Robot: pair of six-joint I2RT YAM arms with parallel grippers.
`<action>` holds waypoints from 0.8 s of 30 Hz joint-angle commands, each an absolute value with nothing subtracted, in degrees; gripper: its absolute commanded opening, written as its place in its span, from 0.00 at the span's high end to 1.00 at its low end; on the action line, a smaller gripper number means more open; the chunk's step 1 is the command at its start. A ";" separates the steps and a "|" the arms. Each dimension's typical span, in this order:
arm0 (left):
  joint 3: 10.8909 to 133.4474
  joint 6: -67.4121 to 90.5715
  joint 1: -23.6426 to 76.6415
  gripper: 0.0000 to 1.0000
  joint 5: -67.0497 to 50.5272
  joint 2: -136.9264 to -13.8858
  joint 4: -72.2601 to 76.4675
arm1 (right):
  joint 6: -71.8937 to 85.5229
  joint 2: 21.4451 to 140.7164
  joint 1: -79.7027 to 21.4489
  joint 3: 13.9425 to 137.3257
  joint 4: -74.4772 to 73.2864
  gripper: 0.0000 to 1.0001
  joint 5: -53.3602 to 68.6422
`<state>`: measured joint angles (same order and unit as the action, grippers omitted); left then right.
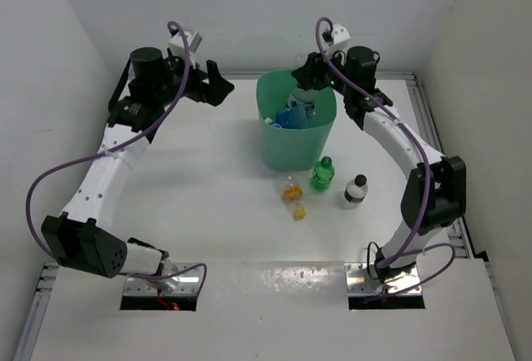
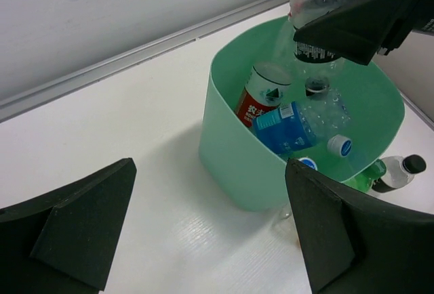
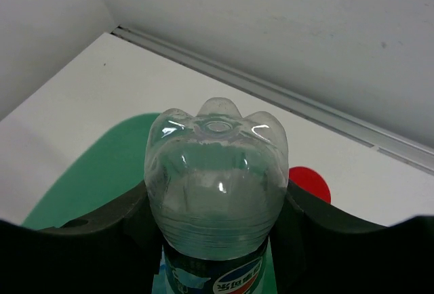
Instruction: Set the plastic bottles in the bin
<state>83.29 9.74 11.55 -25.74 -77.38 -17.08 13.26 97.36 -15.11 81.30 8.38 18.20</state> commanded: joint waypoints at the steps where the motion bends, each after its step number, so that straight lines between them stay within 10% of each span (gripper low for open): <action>1: 82.79 8.97 10.55 0.01 -26.10 -75.23 -15.03 | 12.39 93.43 -15.47 79.55 18.63 0.82 17.93; 3: 82.79 8.96 10.55 0.01 -26.10 -75.23 -15.03 | 12.39 92.38 -15.38 78.50 18.90 0.61 18.19; 4: 82.79 8.96 10.02 0.01 -26.10 -75.23 -15.03 | 12.39 92.03 -15.73 78.14 18.90 0.24 18.54; 6: 82.27 8.96 10.02 0.01 -26.10 -75.23 -15.03 | 12.39 90.79 -15.91 78.22 18.20 0.03 18.63; 17: 77.27 -24.13 19.06 0.01 -42.96 -68.75 -28.72 | 14.94 80.43 -12.24 87.36 3.04 0.01 16.88; 24: 68.32 -59.72 44.07 0.17 -31.40 -67.23 -43.67 | 14.86 71.90 -2.91 82.19 -21.31 0.06 19.06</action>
<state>71.72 -37.89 36.14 -36.32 -67.68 -35.57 14.35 73.28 -5.28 84.40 -6.11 18.04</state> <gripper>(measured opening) 0.841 0.941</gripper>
